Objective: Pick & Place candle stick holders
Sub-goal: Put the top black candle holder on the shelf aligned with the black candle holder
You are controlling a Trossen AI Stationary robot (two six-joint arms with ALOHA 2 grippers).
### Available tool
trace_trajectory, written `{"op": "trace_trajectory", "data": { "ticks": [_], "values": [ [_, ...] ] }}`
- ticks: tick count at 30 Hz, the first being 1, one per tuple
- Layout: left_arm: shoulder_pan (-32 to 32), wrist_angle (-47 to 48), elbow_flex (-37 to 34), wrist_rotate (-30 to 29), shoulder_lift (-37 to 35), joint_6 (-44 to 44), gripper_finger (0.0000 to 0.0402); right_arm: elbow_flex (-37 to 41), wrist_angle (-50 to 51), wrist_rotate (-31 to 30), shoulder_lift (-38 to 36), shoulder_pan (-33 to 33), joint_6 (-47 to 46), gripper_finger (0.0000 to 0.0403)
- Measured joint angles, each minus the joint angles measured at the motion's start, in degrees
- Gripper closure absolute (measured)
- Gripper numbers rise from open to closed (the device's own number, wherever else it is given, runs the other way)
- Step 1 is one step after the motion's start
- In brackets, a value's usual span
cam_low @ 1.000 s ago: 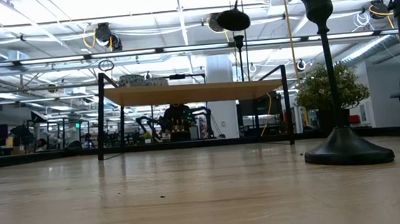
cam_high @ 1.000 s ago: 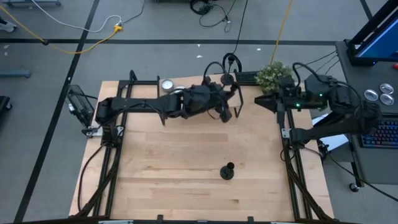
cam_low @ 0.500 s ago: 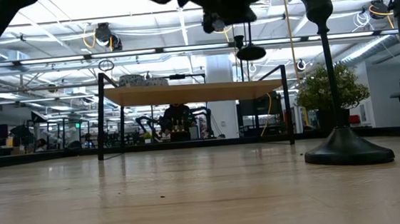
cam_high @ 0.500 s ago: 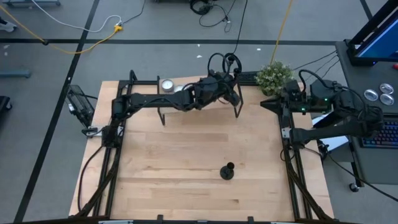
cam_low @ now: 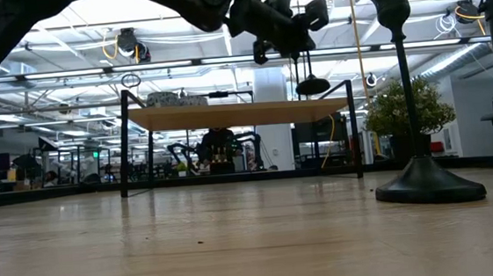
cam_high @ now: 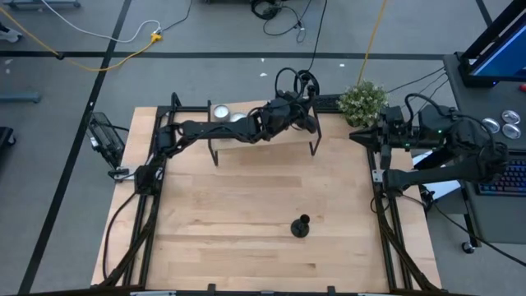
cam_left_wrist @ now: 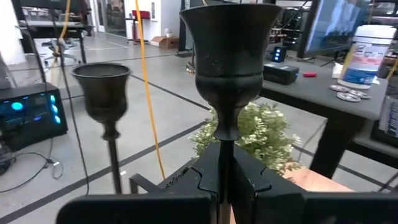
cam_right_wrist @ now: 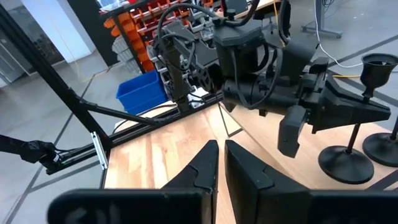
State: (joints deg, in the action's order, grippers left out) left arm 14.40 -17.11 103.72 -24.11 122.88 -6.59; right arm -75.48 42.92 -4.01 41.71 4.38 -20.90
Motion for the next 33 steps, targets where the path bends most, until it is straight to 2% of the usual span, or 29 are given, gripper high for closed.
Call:
{"op": "trace_trajectory", "data": {
  "ticks": [4, 33],
  "values": [
    [0.3, -0.1, 0.0, -1.7, 0.3, 1.3, 0.0391, 0.0, 0.2, 0.2, -0.1, 0.0, 0.6, 0.0385],
    [1.9, -0.3, -0.3, -1.4, 1.7, -3.6, 0.0389, 0.0, 0.2, 1.2, -0.1, 0.0, 1.2, 0.0385]
  ]
}}
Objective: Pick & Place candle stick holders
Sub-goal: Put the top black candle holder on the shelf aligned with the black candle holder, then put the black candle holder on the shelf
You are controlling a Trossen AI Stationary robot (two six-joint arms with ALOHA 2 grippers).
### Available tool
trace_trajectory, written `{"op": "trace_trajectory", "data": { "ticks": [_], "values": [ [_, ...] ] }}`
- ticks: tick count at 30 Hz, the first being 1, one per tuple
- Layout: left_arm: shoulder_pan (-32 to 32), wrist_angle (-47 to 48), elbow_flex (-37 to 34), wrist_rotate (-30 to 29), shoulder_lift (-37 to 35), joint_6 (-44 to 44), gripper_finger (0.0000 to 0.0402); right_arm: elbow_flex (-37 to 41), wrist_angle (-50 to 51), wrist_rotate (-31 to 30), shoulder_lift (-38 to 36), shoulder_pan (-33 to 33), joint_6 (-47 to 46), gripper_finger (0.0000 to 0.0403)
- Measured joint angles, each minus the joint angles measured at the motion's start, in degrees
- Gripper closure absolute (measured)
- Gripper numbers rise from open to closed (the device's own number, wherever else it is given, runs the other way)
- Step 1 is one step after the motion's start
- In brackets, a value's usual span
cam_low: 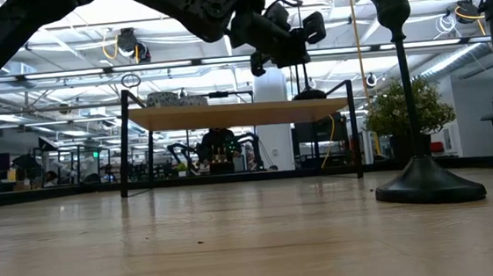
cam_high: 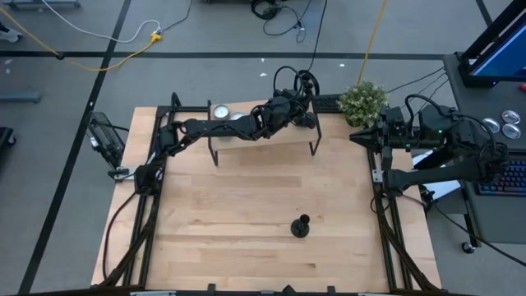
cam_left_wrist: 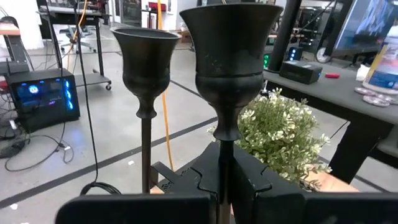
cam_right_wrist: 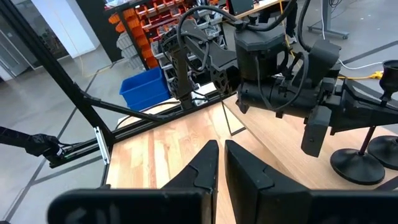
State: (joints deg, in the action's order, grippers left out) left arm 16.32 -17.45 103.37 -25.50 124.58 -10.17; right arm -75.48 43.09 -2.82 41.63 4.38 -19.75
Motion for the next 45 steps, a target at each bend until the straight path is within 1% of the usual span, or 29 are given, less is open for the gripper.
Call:
{"op": "trace_trajectory", "data": {
  "ticks": [8, 11, 15, 22, 25, 29, 33, 37, 41, 45],
  "values": [
    [0.0, -1.2, 0.0, 1.3, 1.7, -0.8, 0.0389, 0.0, 0.0, 0.1, 0.0, 0.0, -0.5, 0.0385],
    [0.0, -0.9, 0.0, 1.5, 1.8, -2.6, 0.0369, 0.0, 0.0, 0.1, 0.0, 0.0, -0.5, 0.0385],
    [-0.2, 0.4, -0.1, 1.6, 2.0, -1.5, 0.034, 0.0, 0.0, 0.1, 0.0, 0.0, -0.5, 0.0385],
    [-0.5, 0.2, -0.1, 1.7, 1.9, -1.1, 0.0314, 0.0, 0.0, 0.1, 0.0, 0.0, -0.5, 0.0385],
    [-0.7, 0.1, -0.1, 1.6, 1.9, 0.7, 0.0301, 0.0, 0.0, 0.1, 0.0, 0.0, -0.5, 0.0385],
    [-1.1, 0.1, -0.1, 1.6, 1.9, 2.3, 0.027, 0.0, 0.0, 0.1, 0.0, 0.0, -0.5, 0.0385],
    [-1.4, 0.9, -0.1, 1.3, 1.9, 2.5, 0.0229, 0.0, 0.0, 0.1, 0.0, 0.0, -0.5, 0.0385],
    [-1.5, 2.0, 0.0, -1.2, 1.9, 3.0, 0.0185, 0.0, 0.0, 0.1, 0.0, 0.0, -0.5, 0.0385],
    [-1.9, 5.0, 0.0, -1.6, 0.9, 6.6, 0.015, 0.0, 0.0, 0.1, 0.0, 0.0, -0.5, 0.0385],
    [-2.6, 9.4, 0.1, -1.6, -1.1, 9.2, 0.0126, 0.0, 0.0, 0.1, 0.0, 0.0, -0.5, 0.0385]
  ]
}}
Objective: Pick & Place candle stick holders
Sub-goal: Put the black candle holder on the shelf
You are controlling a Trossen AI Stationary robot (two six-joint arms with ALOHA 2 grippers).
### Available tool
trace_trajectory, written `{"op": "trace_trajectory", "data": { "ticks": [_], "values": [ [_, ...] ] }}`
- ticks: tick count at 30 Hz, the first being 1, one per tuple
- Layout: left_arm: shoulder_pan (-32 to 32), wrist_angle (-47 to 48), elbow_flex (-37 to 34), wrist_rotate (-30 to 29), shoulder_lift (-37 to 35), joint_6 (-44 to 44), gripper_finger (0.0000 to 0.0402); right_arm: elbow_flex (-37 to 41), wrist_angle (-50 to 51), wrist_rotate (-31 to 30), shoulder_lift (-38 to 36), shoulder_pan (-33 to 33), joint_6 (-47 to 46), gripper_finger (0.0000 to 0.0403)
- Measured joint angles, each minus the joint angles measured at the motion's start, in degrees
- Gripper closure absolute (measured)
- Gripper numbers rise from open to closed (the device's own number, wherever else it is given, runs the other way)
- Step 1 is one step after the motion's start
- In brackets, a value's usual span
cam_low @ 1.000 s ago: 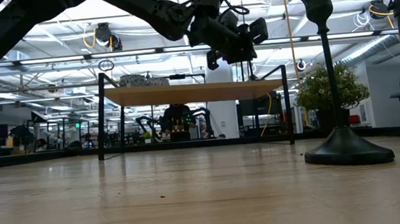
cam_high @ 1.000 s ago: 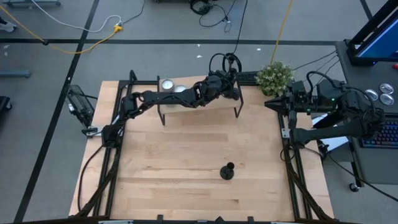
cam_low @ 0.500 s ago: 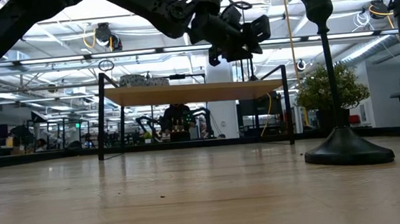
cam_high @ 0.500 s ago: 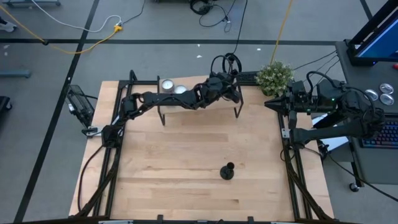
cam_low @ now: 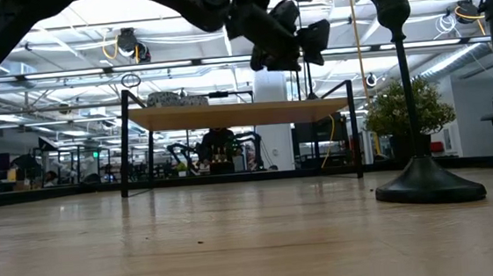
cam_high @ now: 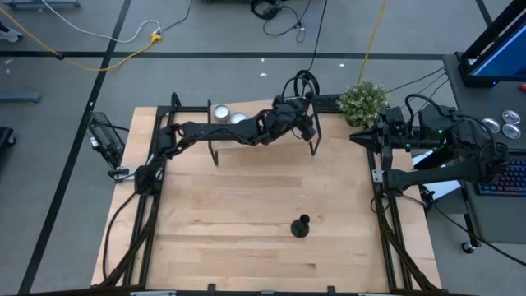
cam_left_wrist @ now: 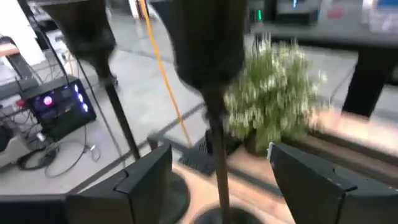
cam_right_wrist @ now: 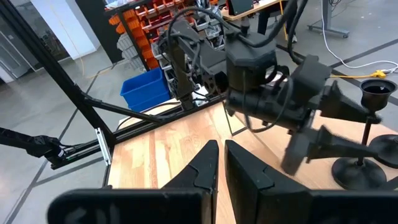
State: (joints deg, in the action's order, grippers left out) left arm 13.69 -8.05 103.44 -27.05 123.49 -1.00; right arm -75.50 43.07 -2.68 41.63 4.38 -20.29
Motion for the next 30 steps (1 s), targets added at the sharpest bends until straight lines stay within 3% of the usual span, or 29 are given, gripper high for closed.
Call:
{"op": "trace_trajectory", "data": {
  "ticks": [8, 16, 21, 24, 28, 30],
  "values": [
    [-0.3, 18.6, 0.0, -1.1, -4.5, 0.3, 0.0111, 0.0, 0.0, 0.0, 0.0, 0.0, 0.0, 0.0385],
    [-0.8, 36.2, -0.1, -0.9, -11.9, -5.6, 0.0118, 0.0, 0.5, 0.0, 0.2, 0.0, 0.1, 0.0385],
    [-2.8, 42.0, -0.1, 3.9, -18.1, -8.3, 0.0115, 2.8, -2.7, 0.4, 0.6, 0.0, 1.9, 0.0385],
    [-4.7, 44.3, -0.1, 7.2, -22.4, -8.7, 0.0117, 7.0, -10.6, 7.7, 0.8, 0.0, 3.2, 0.0385],
    [-8.7, 47.0, 0.0, 7.5, -27.2, -7.9, 0.0114, 13.0, -25.1, 25.0, 2.5, -0.7, 9.0, 0.0385],
    [-10.6, 49.3, -0.1, 7.4, -29.2, -7.9, 0.0112, 14.3, -28.4, 27.9, 4.3, -2.4, 11.5, 0.0385]
  ]
}}
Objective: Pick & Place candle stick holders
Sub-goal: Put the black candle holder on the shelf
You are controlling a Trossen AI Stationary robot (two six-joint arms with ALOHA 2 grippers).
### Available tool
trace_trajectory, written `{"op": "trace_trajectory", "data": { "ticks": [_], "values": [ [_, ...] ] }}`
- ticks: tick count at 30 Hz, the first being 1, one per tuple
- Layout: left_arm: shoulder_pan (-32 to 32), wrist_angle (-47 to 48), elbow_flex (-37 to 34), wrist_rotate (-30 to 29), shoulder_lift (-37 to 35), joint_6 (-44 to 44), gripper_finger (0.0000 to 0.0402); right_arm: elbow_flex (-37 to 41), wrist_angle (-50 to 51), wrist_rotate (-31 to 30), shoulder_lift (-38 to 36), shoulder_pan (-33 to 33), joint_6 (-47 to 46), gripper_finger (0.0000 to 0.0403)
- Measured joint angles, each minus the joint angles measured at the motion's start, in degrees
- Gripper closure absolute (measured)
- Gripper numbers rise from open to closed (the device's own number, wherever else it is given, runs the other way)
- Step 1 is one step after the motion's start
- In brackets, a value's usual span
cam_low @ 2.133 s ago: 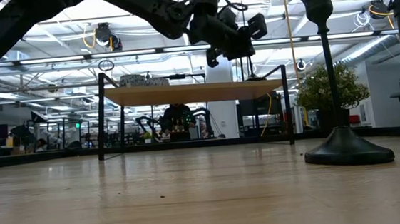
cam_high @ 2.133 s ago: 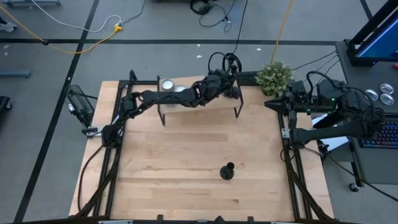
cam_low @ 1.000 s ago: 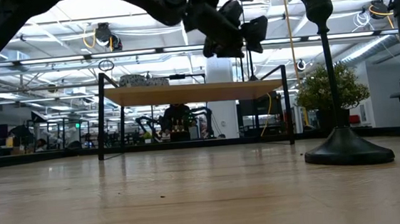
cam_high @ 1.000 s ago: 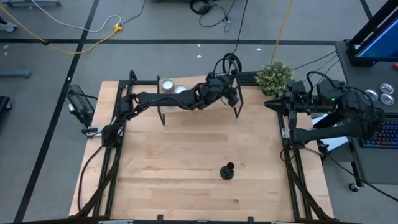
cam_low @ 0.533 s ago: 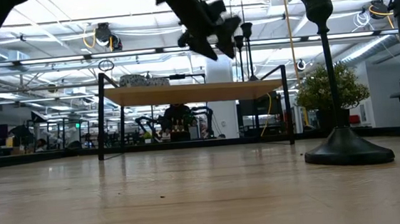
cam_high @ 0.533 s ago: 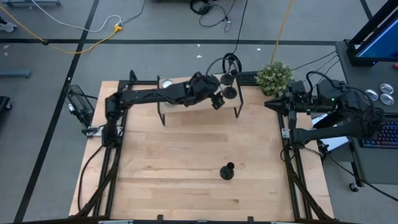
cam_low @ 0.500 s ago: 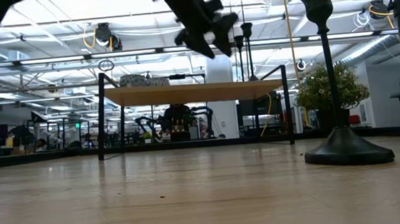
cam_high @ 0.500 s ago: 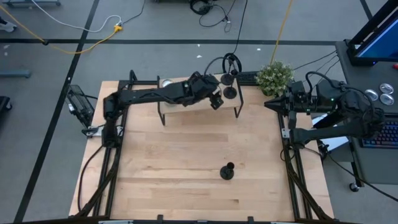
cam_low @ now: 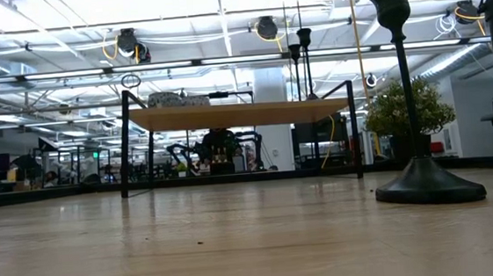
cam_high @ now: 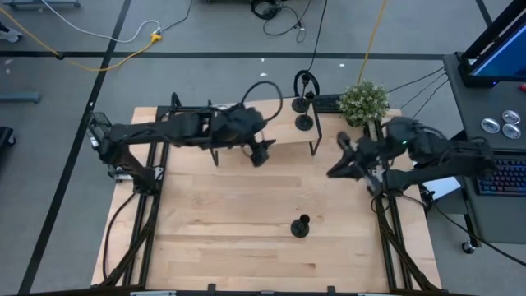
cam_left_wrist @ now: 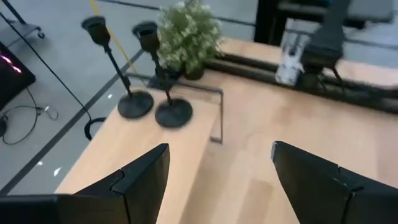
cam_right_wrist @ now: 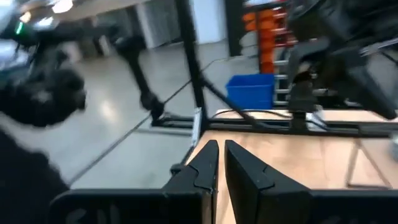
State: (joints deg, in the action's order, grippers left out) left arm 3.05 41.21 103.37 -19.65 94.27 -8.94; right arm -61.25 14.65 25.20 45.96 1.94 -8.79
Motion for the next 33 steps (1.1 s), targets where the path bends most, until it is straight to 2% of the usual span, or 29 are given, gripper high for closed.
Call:
{"op": "trace_trajectory", "data": {
  "ticks": [2, 8, 14, 18, 24, 33],
  "values": [
    [-1.9, 1.8, 0.0, -0.9, -1.5, -0.4, 0.0112, 0.0, -0.6, -1.2, 2.4, -2.2, 3.1, 0.0385],
    [-7.4, 7.5, 0.0, -4.5, -5.1, -2.7, 0.0116, -2.6, 5.9, -7.7, 10.0, -8.9, 12.1, 0.0385],
    [-11.8, 11.3, 0.0, -6.6, -7.8, -3.4, 0.0117, -8.6, 18.5, -16.1, 17.4, -15.1, 14.2, 0.0385],
    [-13.8, 11.7, -1.5, -7.8, -9.8, -3.9, 0.0114, -12.8, 23.1, -17.9, 21.4, -18.0, 13.2, 0.0385],
    [-17.7, 10.7, -12.4, -11.1, -18.7, -8.1, 0.012, -15.7, 25.8, -17.8, 25.8, -19.7, 9.9, 0.0385],
    [-23.3, -1.7, -35.9, -11.6, -39.2, -10.1, 0.0122, -19.1, 28.5, -17.8, 30.2, -19.7, 8.4, 0.0385]
  ]
}}
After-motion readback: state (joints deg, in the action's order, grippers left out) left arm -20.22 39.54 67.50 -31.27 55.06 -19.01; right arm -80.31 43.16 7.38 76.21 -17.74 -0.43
